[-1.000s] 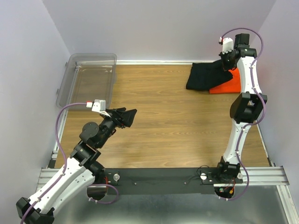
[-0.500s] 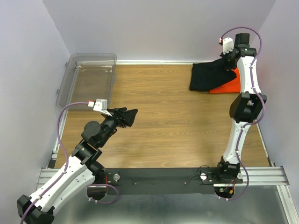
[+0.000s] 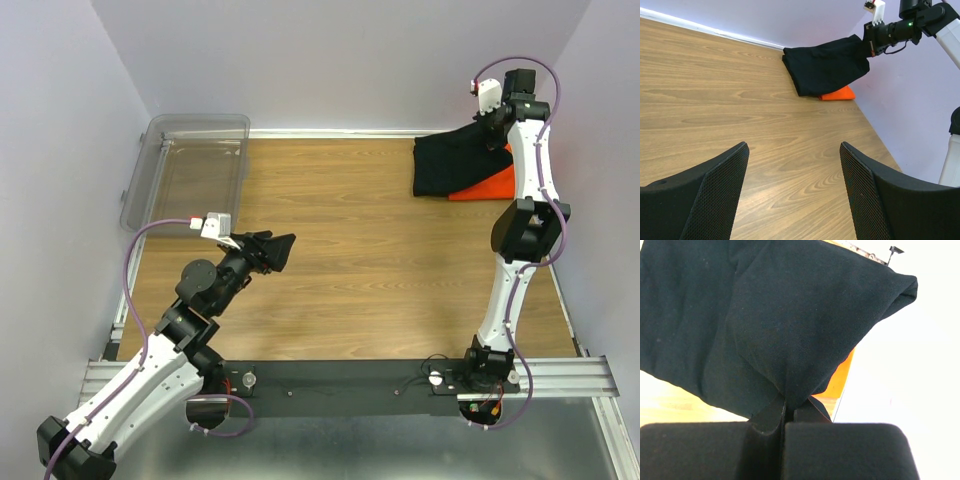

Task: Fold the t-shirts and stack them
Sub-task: Neatly place the folded tshirt to the corner

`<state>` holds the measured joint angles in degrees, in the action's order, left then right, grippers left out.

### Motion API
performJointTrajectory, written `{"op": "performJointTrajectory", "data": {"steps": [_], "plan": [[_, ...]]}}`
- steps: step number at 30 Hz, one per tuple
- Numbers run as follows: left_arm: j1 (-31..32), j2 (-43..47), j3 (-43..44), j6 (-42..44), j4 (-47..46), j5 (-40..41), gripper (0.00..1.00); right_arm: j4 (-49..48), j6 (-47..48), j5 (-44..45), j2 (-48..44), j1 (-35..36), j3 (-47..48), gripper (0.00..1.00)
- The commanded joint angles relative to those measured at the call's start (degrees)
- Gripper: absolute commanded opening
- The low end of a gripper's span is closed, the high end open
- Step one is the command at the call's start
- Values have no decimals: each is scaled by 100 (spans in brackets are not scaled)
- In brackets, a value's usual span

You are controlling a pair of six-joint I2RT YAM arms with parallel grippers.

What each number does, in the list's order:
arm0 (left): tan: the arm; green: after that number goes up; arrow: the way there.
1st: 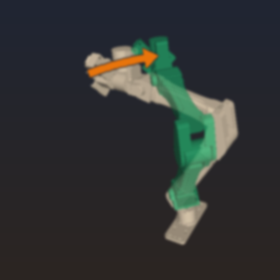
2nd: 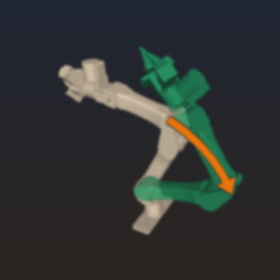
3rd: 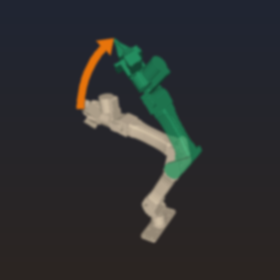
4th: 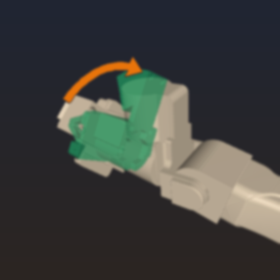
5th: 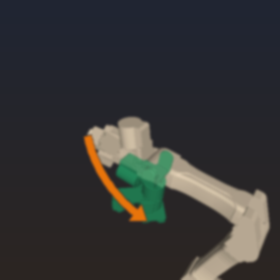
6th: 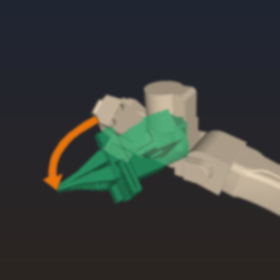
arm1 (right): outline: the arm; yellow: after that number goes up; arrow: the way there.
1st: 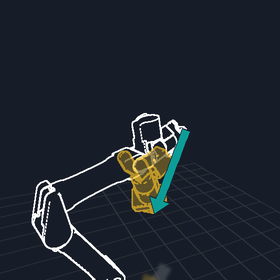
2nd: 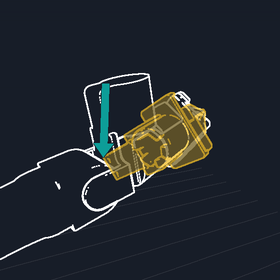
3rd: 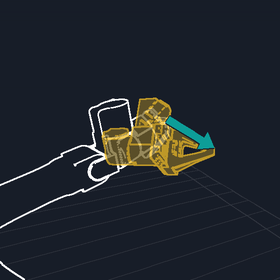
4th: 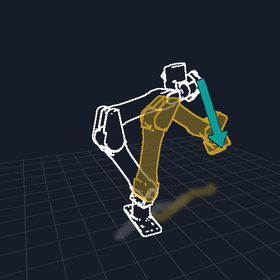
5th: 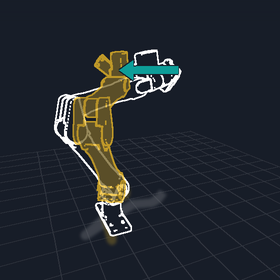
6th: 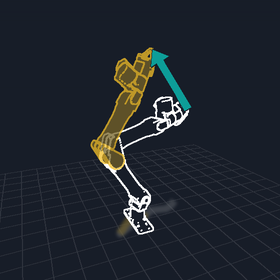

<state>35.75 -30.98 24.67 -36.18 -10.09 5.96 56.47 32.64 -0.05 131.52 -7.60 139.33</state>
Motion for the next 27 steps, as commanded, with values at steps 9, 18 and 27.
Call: {"op": "performJointTrajectory", "data": {"steps": [9, 18, 27], "plan": [[-15, -83, -137, 24, -213, -112, 81, -356, 198, 190, -224, -14, 306, 0], [-15, -57, -199, 6, -239, -130, 82, -408, 260, 208, -285, 4, 393, 1], [-15, -83, -234, 6, -274, -130, 82, -470, 304, 32, -452, 109, 289, 0]]}}
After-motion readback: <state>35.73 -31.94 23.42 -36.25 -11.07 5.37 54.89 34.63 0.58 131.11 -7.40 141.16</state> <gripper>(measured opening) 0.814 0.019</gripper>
